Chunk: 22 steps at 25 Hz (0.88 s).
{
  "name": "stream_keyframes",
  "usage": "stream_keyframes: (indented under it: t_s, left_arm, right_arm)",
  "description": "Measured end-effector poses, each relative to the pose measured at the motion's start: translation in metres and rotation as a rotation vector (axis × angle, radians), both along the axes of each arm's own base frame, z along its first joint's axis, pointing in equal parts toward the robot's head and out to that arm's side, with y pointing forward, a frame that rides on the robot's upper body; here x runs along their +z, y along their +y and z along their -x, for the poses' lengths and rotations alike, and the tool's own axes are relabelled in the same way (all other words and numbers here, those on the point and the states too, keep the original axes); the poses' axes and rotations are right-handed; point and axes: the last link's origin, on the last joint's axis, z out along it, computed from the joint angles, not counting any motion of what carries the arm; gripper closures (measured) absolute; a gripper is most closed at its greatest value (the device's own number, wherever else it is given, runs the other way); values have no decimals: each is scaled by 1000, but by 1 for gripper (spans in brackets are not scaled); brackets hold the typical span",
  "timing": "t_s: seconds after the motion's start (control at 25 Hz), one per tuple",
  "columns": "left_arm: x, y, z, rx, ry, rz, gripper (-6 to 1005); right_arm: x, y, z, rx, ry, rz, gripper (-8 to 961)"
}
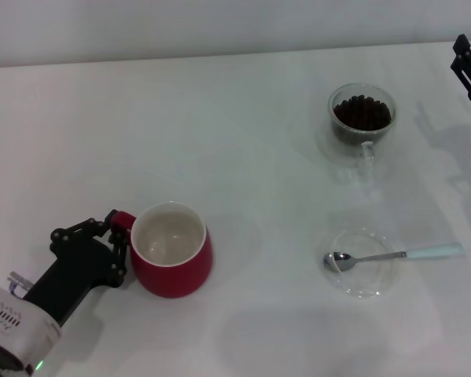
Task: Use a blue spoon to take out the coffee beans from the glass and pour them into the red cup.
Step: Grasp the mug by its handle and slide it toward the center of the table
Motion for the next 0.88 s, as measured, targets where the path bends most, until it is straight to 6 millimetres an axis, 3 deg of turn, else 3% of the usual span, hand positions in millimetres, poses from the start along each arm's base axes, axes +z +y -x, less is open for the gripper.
stream_keyframes:
  t_s: [0.88]
  left_arm:
    - [-11, 5, -10, -2, -5, 47, 818]
  right_arm:
    - [1, -4, 0, 10, -3, -8, 131]
